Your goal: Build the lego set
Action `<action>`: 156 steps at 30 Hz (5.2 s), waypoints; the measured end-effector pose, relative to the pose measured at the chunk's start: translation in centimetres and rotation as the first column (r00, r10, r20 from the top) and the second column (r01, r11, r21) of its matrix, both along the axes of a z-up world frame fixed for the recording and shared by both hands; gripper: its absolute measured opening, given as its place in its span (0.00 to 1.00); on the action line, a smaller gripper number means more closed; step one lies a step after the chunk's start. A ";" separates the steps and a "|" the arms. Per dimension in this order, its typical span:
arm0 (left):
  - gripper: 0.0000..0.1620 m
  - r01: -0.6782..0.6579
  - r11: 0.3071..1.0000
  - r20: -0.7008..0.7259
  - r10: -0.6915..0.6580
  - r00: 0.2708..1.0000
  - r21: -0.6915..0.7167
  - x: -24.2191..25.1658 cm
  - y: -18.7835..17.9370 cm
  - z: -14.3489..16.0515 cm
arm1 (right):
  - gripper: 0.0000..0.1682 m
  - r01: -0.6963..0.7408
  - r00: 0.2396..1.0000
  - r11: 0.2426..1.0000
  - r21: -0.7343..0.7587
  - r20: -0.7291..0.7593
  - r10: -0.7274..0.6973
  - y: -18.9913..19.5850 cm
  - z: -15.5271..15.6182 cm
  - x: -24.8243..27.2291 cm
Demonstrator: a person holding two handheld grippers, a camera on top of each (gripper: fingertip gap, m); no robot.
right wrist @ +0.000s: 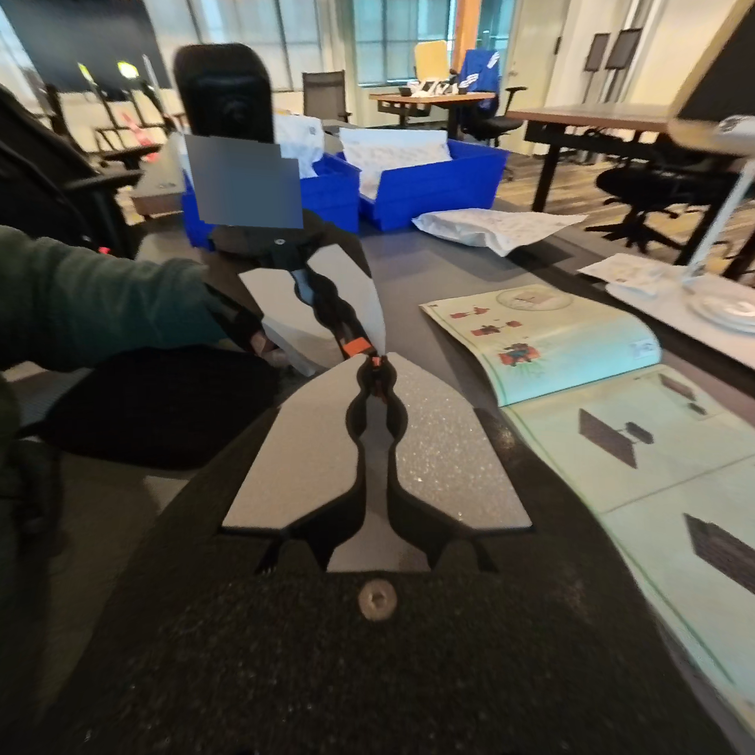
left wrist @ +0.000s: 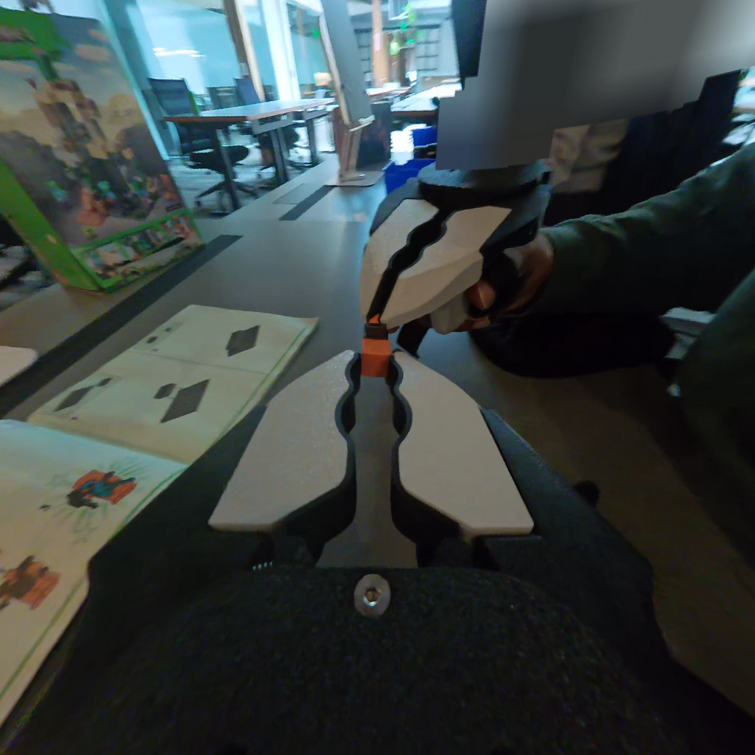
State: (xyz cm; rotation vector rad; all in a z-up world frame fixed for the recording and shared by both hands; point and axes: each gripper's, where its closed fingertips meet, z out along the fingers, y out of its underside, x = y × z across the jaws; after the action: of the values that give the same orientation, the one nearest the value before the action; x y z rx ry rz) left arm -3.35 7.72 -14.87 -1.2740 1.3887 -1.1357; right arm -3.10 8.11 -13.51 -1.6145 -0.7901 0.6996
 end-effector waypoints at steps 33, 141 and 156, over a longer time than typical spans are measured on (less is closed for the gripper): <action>0.08 -0.444 0.826 -0.042 0.487 0.872 0.348 0.2 3.4 -0.5 | 0.02 0.391 0.916 0.916 -0.091 -0.055 -0.397 2.7 -0.5 0.5; 0.15 0.427 0.903 0.268 -0.400 0.877 -0.051 -1.9 -7.9 6.4 | 0.11 -0.832 0.509 0.513 -0.214 -0.663 0.549 -8.5 3.2 -3.1; 0.16 0.452 0.892 0.271 -0.430 0.861 -0.022 -2.0 -9.0 6.6 | 0.05 -0.872 0.448 0.461 -0.164 -0.646 0.618 -9.4 4.0 -2.8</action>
State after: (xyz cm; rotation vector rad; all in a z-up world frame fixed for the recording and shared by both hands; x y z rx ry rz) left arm -5.37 -1.31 -8.31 -0.8358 1.4821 -1.6274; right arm -5.92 -1.32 -9.55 -1.2810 -1.0040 2.0850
